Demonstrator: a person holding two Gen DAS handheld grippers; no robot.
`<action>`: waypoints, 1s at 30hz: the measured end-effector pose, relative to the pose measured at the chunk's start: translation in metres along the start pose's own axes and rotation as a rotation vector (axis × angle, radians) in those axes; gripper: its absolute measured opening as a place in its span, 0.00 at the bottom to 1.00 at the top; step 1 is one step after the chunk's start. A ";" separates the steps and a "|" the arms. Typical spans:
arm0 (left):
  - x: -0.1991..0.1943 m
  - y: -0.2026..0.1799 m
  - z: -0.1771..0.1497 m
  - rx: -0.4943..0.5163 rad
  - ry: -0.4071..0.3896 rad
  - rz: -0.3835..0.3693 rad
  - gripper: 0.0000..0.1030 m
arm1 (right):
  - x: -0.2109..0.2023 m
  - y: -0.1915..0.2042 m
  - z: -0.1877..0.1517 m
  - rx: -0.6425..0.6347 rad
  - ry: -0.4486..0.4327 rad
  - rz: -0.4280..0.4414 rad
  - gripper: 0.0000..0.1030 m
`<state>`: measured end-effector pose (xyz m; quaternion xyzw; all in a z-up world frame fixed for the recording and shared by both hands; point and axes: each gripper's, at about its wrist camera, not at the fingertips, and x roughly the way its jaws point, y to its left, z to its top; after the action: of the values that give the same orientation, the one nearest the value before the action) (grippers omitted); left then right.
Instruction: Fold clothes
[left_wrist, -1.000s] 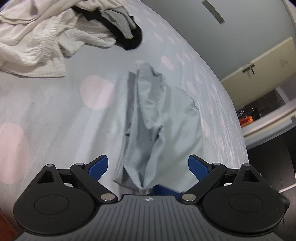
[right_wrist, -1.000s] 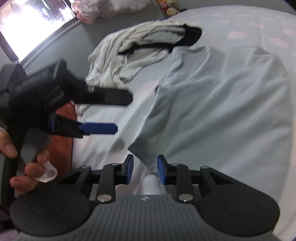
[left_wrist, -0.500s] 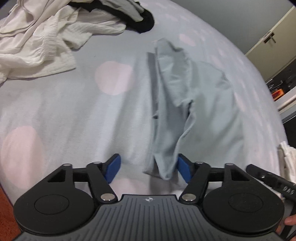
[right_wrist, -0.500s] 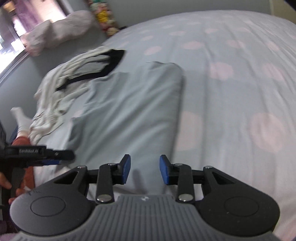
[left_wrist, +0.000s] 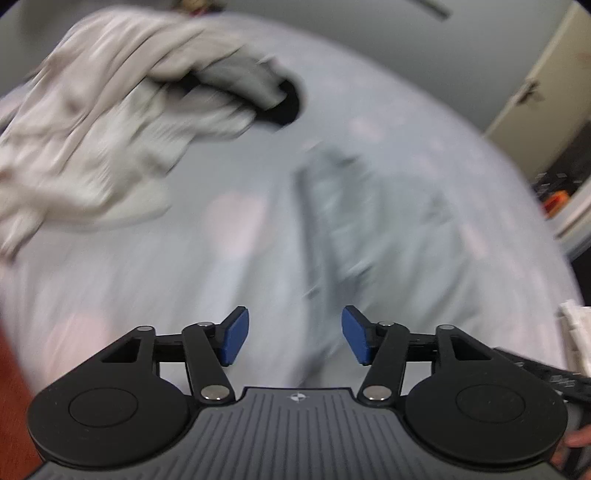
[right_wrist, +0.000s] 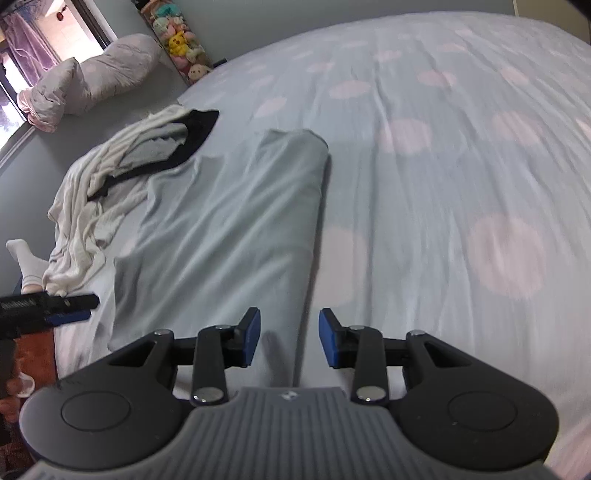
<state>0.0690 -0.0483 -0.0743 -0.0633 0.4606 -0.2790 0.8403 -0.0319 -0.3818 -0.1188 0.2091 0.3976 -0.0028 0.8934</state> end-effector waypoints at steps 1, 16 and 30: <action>0.001 -0.005 0.005 0.012 -0.011 -0.024 0.56 | 0.000 0.002 0.003 -0.010 -0.010 0.002 0.37; 0.075 -0.033 0.020 0.179 0.034 0.019 0.56 | 0.039 0.022 0.027 -0.149 -0.038 0.021 0.18; 0.073 -0.003 0.024 0.080 0.012 -0.077 0.62 | 0.041 -0.009 0.022 -0.008 -0.034 0.117 0.18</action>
<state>0.1181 -0.0933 -0.1137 -0.0456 0.4512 -0.3297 0.8280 0.0103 -0.3912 -0.1385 0.2285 0.3694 0.0477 0.8994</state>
